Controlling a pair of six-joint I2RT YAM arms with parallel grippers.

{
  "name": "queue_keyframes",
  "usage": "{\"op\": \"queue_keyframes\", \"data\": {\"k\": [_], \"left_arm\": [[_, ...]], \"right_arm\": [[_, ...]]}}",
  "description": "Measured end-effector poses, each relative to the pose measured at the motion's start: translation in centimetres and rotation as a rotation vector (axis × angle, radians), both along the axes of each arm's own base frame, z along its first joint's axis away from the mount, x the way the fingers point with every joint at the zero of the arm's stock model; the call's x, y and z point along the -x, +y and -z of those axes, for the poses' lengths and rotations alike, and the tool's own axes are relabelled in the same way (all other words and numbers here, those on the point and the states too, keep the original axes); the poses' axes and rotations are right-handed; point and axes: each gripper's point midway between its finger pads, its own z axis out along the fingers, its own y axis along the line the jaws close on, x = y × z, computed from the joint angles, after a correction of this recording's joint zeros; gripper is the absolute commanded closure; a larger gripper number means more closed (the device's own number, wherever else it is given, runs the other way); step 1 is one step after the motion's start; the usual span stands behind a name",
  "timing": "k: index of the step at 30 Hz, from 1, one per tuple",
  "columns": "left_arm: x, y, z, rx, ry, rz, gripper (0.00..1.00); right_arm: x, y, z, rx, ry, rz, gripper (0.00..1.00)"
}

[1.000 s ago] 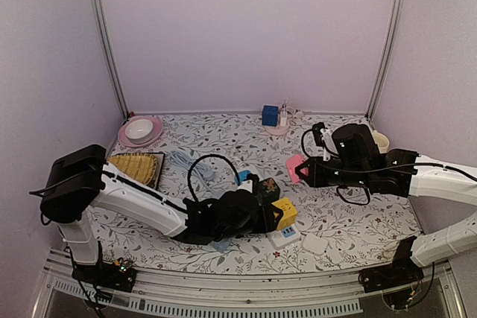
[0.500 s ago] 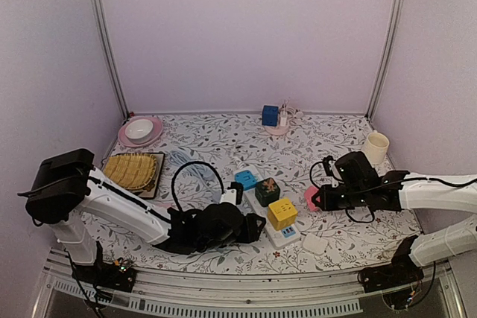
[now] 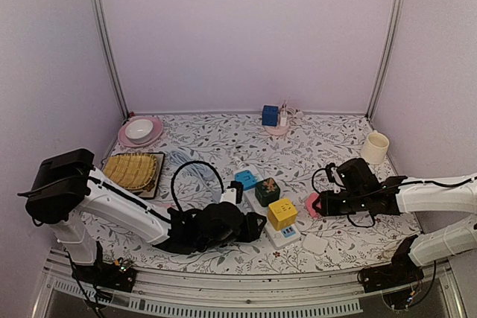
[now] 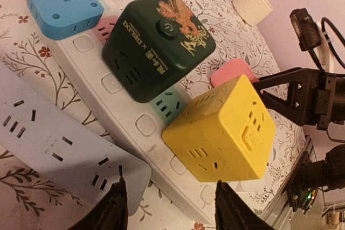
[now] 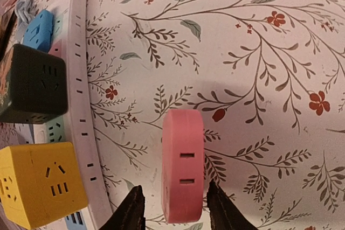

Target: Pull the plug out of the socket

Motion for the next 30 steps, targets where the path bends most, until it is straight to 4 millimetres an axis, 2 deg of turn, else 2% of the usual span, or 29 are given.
{"op": "queue_keyframes", "data": {"k": [3, 7, 12, 16, 22, 26, 30], "left_arm": [[0.0, 0.0, 0.0, 0.000, -0.001, -0.002, 0.44], [-0.1, 0.1, 0.0, -0.001, -0.003, -0.006, 0.44], [-0.1, 0.2, 0.0, -0.003, -0.005, -0.009, 0.44], [-0.1, 0.2, 0.1, -0.004, -0.005, -0.011, 0.44], [-0.1, 0.6, 0.3, -0.007, -0.008, -0.016, 0.44], [-0.2, 0.9, 0.0, -0.003, -0.012, -0.024, 0.43], [-0.4, 1.2, -0.7, 0.000, -0.018, -0.036, 0.42]], "right_arm": [[-0.1, -0.2, 0.0, 0.009, -0.006, 0.005, 0.43], [-0.1, -0.6, -0.3, 0.024, -0.012, 0.011, 0.36], [-0.3, -0.1, -2.1, 0.019, -0.045, -0.007, 0.29], [0.3, 1.7, -4.1, 0.023, -0.104, -0.067, 0.23], [3.0, 5.9, -6.1, 0.035, -0.168, -0.207, 0.19], [4.0, 7.8, -6.0, 0.071, -0.183, -0.252, 0.18], [4.6, 9.1, -5.1, 0.136, -0.189, -0.267, 0.16]]}}
